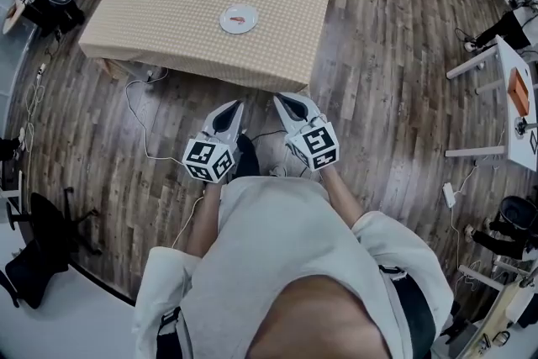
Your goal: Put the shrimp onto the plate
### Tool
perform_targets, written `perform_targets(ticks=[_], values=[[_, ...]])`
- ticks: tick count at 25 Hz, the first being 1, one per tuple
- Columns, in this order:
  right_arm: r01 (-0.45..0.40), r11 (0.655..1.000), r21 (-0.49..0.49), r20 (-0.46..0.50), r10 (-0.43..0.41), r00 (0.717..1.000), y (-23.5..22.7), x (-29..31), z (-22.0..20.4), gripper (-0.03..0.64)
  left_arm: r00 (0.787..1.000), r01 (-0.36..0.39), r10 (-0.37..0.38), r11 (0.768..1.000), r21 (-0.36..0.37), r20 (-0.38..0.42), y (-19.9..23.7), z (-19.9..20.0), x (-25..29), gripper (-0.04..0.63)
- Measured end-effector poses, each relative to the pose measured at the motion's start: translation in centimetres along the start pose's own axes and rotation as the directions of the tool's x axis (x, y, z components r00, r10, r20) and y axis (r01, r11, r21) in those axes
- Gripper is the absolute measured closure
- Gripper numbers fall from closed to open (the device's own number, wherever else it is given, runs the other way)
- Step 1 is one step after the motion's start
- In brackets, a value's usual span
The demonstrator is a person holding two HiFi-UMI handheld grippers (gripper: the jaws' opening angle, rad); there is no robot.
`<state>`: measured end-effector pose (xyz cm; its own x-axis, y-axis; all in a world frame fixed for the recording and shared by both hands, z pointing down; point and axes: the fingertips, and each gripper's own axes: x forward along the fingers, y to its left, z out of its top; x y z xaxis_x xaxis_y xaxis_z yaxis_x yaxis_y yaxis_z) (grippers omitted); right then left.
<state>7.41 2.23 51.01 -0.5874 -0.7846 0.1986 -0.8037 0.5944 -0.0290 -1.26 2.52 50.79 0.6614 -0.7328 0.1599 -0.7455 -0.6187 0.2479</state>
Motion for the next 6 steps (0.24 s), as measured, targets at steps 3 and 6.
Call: perform_targets(ticks=[3, 6], values=[[0.007, 1.000, -0.002, 0.001, -0.007, 1.000, -0.39, -0.36, -0.06, 0.620, 1.000, 0.008, -0.008, 1.000, 0.004, 0.000, -0.52, -0.02, 0.35, 0.586], [0.012, 1.000, -0.005, -0.001, -0.012, 1.000, -0.77, -0.68, -0.21, 0.620, 1.000, 0.014, -0.014, 1.000, 0.005, 0.002, -1.05, -0.03, 0.63, 0.586]])
